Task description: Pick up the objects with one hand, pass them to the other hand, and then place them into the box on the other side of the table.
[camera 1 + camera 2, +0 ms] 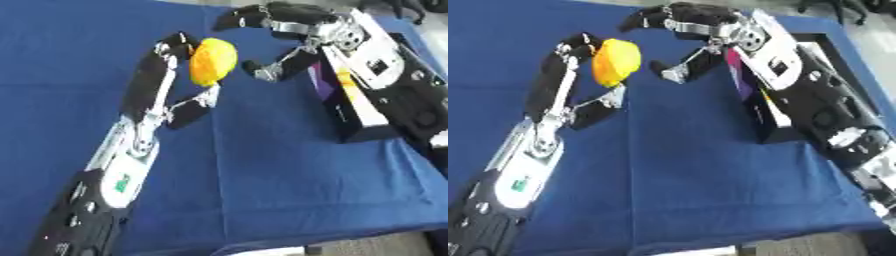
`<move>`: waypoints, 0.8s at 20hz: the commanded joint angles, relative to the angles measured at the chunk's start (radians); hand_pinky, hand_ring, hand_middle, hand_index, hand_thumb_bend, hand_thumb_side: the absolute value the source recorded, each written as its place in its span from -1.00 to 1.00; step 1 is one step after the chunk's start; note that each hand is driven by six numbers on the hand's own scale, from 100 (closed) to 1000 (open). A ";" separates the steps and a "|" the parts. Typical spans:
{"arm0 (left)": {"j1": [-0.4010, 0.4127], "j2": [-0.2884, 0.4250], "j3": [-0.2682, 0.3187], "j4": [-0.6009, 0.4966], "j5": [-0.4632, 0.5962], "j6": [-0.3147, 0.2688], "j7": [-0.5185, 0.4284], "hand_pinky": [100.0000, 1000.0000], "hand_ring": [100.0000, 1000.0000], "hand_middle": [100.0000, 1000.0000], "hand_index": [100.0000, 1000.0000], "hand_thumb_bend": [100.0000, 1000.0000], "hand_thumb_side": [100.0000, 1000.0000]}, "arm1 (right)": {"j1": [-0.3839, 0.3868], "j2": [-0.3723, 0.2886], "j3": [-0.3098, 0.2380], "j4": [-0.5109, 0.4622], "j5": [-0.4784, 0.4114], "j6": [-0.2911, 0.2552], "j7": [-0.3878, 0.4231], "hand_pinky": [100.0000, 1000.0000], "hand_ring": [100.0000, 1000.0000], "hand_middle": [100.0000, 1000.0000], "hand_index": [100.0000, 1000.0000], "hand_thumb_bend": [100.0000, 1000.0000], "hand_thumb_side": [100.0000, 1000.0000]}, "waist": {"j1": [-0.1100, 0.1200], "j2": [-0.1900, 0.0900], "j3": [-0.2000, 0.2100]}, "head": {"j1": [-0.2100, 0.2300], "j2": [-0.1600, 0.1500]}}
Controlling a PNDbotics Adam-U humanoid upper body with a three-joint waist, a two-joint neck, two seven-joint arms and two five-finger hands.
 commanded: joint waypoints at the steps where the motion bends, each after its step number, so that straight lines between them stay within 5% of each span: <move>1: -0.021 -0.014 0.000 -0.009 -0.018 0.001 0.010 0.45 0.10 0.13 0.04 -1.00 -0.79 | -0.013 -0.025 -0.007 -0.020 -0.021 0.001 0.029 0.81 1.00 0.80 1.00 -1.00 -0.87 | -0.009 -0.002 -0.004 | 0.001 -0.001; 16: -0.022 -0.031 0.006 0.008 -0.040 0.009 0.036 0.45 0.09 0.12 0.04 -1.00 -0.78 | -0.014 -0.023 -0.004 -0.053 -0.076 0.007 0.107 0.84 1.00 0.83 1.00 -1.00 -0.60 | -0.013 0.005 -0.007 | 0.002 -0.001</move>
